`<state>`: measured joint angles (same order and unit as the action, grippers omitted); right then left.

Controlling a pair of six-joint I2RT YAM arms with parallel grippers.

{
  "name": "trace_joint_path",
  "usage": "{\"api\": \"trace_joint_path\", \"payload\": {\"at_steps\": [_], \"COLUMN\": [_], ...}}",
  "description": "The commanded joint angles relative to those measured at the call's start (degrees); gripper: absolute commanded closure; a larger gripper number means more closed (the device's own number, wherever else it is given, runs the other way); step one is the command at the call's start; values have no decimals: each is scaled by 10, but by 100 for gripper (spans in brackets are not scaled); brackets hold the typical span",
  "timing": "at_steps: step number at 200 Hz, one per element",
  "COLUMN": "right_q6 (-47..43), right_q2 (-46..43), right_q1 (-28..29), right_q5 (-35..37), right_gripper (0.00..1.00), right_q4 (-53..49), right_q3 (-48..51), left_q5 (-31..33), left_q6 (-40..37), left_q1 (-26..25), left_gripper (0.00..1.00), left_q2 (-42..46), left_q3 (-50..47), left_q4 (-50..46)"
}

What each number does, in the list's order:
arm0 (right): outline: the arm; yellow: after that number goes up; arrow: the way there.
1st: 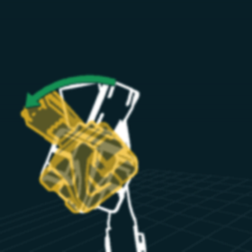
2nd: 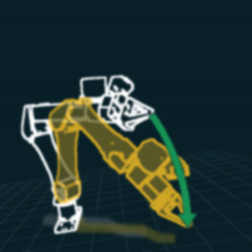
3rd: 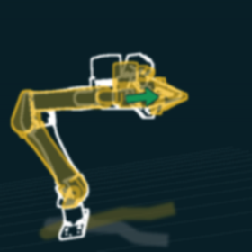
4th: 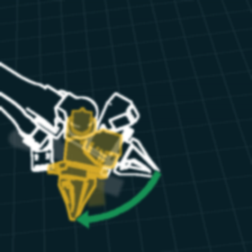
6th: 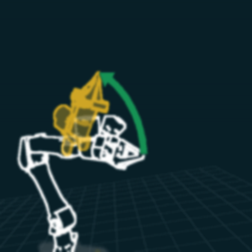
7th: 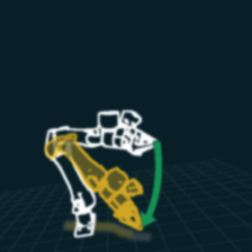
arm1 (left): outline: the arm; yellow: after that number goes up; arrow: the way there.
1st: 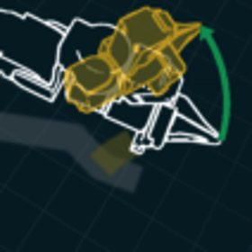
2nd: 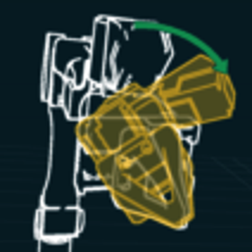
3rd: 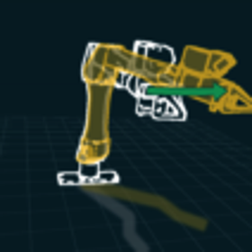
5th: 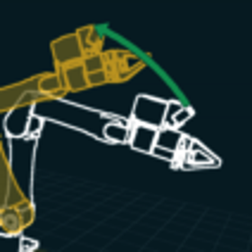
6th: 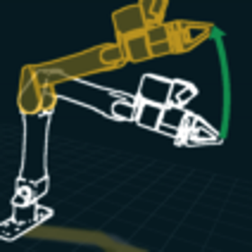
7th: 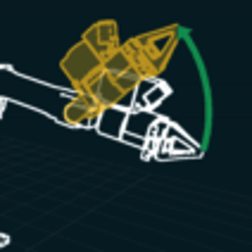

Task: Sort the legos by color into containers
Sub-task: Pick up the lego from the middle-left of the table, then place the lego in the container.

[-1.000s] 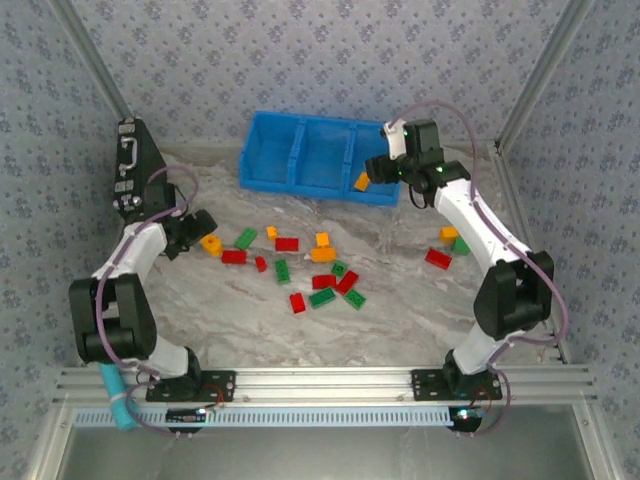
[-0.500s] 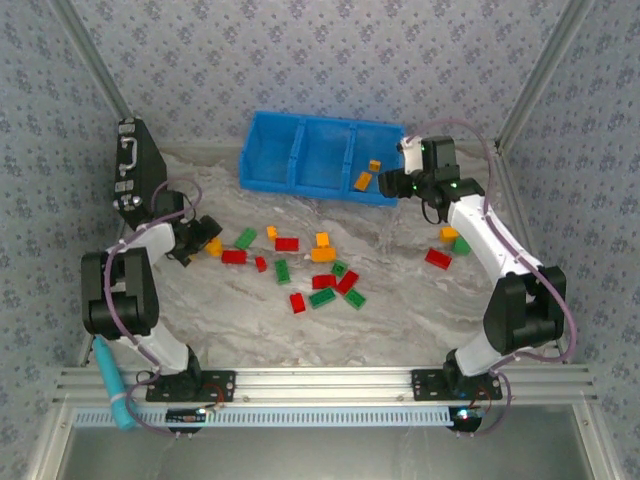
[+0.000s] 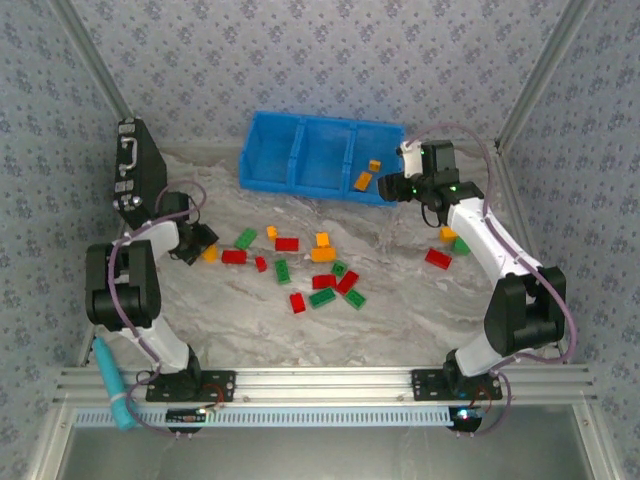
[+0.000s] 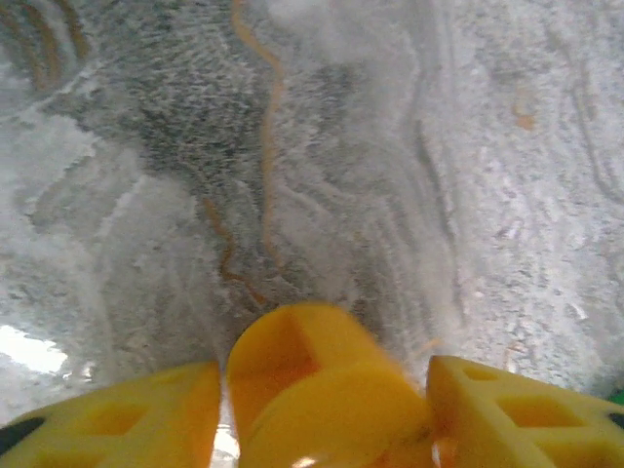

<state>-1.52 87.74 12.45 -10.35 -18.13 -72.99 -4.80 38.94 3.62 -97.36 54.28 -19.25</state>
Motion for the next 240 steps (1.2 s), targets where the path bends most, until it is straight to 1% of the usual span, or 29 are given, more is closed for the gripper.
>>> {"api": "trace_joint_path", "payload": {"at_steps": [1,12,39,64,72,92,105,112,143,146,156,173,199,209,221,240], "right_q6": [-1,-2,-3,-1,-1,7,14,18,46,50,66,81,102,114,127,175], "right_q2": [-15,-15,-18,-35,-43,-55,-64,-68,-98,-103,-119,-150,-199,-218,-244,-289], "right_q1": [-3,-3,-4,-1,1,0,2,3,6,6,6,7,5,3,2,-14], "right_q5": [-1,0,4,7,10,6,0,-2,1,1,2,-5,4,8,29,48], "right_gripper": [30,30,30,30,30,31,31,31,31,31,31,29,27,26,25,25], "right_q4": [3,3,0,-2,0,-6,-1,3,24,26,36,45,15,-5,-35,-77], "right_q3": [1,2,-1,1,5,12,22,27,42,60,74,95,122,133,148,183], "left_q5": [-14,-9,5,8,7,10,13,16,28,29,29,30,22,25,24,19], "left_q6": [-19,-30,-55,-83,-99,-136,-147,-151,-148,-146,-136,-118,-92,-94,-97,-104], "left_q1": [-19,-23,-33,-44,-51,-69,-83,-92,-135,-140,-156,-187,-237,-259,-283,-317], "left_gripper": [52,56,62,64,64,66,67,67,69,69,70,70,70,70,70,70], "left_q2": [-28,-28,-13,21,33,70,98,110,136,137,137,130,94,67,26,-48], "left_q3": [13,19,29,38,50,96,128,149,254,262,293,334,392,425,474,555], "left_q4": [4,-8,-40,-73,-97,-166,-193,-222,-278,-280,-282,-265,-213,-201,-200,-178]}}
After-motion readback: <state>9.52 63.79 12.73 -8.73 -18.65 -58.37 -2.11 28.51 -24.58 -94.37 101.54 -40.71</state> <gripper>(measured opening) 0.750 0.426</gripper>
